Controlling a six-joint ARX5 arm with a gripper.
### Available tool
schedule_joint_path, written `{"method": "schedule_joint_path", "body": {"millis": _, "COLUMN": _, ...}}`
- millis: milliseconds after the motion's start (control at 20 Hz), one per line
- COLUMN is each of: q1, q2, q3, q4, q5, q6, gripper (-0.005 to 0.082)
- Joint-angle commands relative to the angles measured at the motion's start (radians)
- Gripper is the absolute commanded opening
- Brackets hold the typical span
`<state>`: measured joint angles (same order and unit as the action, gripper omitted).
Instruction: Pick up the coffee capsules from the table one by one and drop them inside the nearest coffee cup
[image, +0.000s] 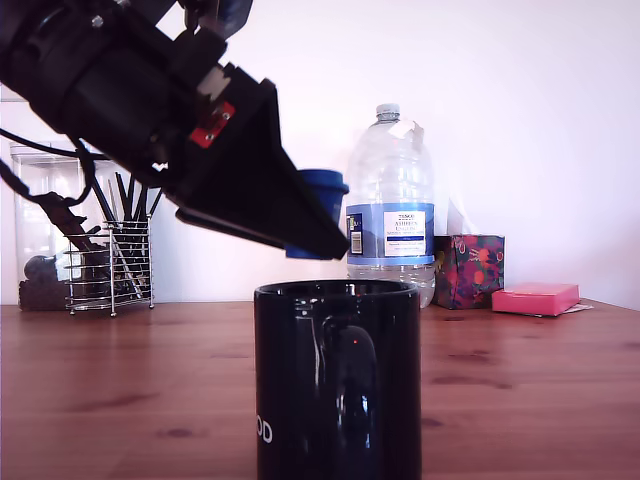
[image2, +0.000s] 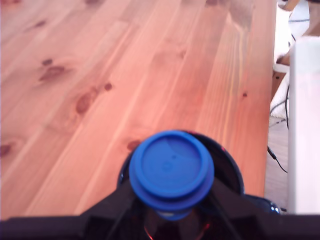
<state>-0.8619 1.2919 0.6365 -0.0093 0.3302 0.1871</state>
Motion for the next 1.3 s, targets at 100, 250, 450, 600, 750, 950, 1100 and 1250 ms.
{"method": "schedule_joint_path", "body": {"millis": 100, "q1": -0.012, "q2": 0.011, "q3": 0.011, "q4": -0.048, "q5": -0.025, "q6": 0.000, "gripper": 0.0140}}
{"method": "schedule_joint_path", "body": {"millis": 250, "q1": -0.023, "q2": 0.011, "q3": 0.072, "q4": -0.113, "q5": -0.060, "q6": 0.004, "gripper": 0.0140}}
{"method": "schedule_joint_path", "body": {"millis": 450, "q1": -0.025, "q2": 0.038, "q3": 0.162, "q4": -0.253, "q5": -0.070, "q6": 0.004, "gripper": 0.0146}}
{"method": "schedule_joint_path", "body": {"millis": 600, "q1": -0.025, "q2": 0.098, "q3": 0.231, "q4": -0.344, "q5": -0.074, "q6": 0.022, "gripper": 0.0146}}
{"method": "schedule_joint_path", "body": {"millis": 750, "q1": -0.029, "q2": 0.177, "q3": 0.309, "q4": -0.428, "q5": -0.076, "q6": 0.026, "gripper": 0.0149}}
{"method": "schedule_joint_path", "body": {"millis": 950, "q1": -0.039, "q2": 0.242, "q3": 0.377, "q4": -0.495, "q5": -0.077, "q6": 0.050, "gripper": 0.0148}}
{"method": "schedule_joint_path", "body": {"millis": 1100, "q1": -0.050, "q2": 0.242, "q3": 0.378, "q4": -0.498, "q5": -0.077, "q6": 0.049, "gripper": 0.0148}}
{"method": "schedule_joint_path", "body": {"millis": 1250, "q1": -0.062, "q2": 0.242, "q3": 0.378, "q4": -0.519, "q5": -0.077, "q6": 0.049, "gripper": 0.0148}}
